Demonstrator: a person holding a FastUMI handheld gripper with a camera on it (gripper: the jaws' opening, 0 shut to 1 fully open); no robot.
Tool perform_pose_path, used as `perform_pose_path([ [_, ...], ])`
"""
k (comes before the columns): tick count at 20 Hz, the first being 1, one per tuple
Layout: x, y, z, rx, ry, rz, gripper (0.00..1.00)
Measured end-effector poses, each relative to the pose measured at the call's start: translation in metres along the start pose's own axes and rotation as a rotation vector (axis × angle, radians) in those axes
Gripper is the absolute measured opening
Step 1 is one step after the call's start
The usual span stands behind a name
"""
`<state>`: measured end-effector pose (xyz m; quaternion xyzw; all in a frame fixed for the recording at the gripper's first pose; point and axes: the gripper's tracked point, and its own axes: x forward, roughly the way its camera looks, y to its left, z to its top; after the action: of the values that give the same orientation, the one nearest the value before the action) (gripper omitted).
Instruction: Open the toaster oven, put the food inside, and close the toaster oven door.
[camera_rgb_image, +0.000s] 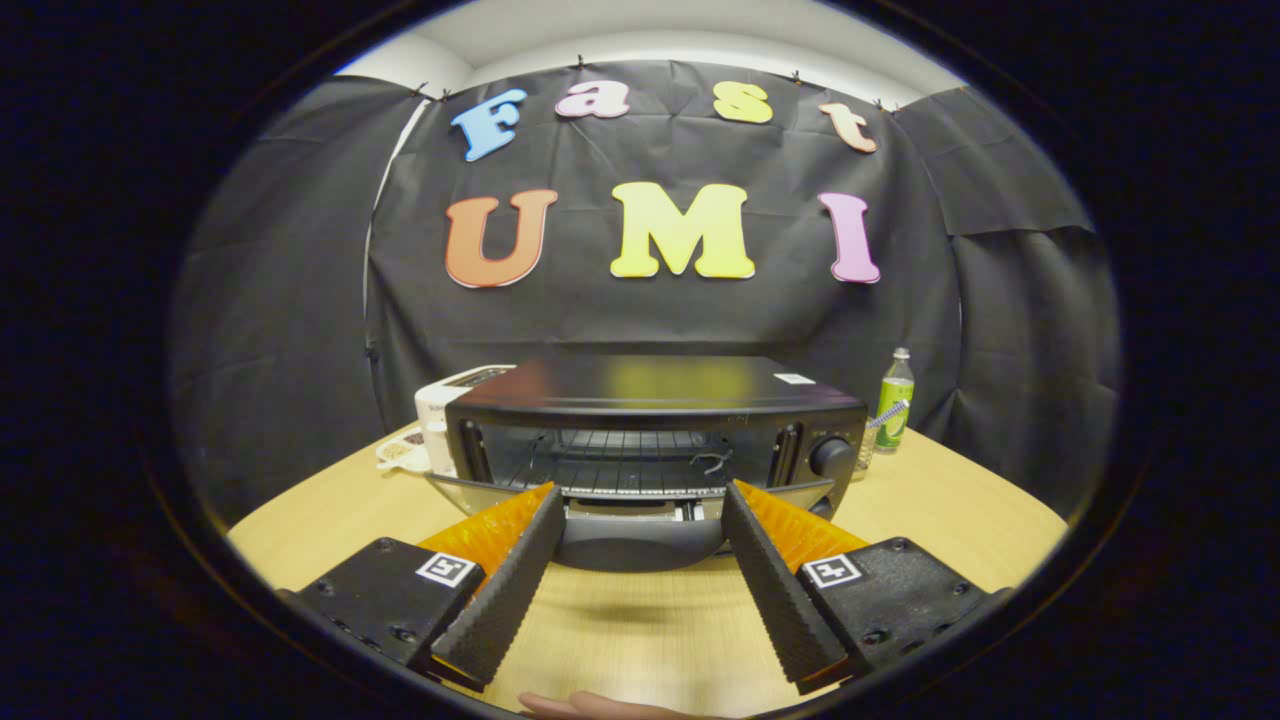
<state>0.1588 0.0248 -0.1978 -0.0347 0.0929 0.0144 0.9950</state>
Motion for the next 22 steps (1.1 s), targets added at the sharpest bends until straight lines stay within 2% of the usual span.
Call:
perform_pose_path([
  [9, -0.021, 0.003, -0.046, 0.004, 0.17, 0.043, 1.0],
  [22, -0.028, -0.001, -0.085, -0.066, 0.311, -0.012, 1.0],
])
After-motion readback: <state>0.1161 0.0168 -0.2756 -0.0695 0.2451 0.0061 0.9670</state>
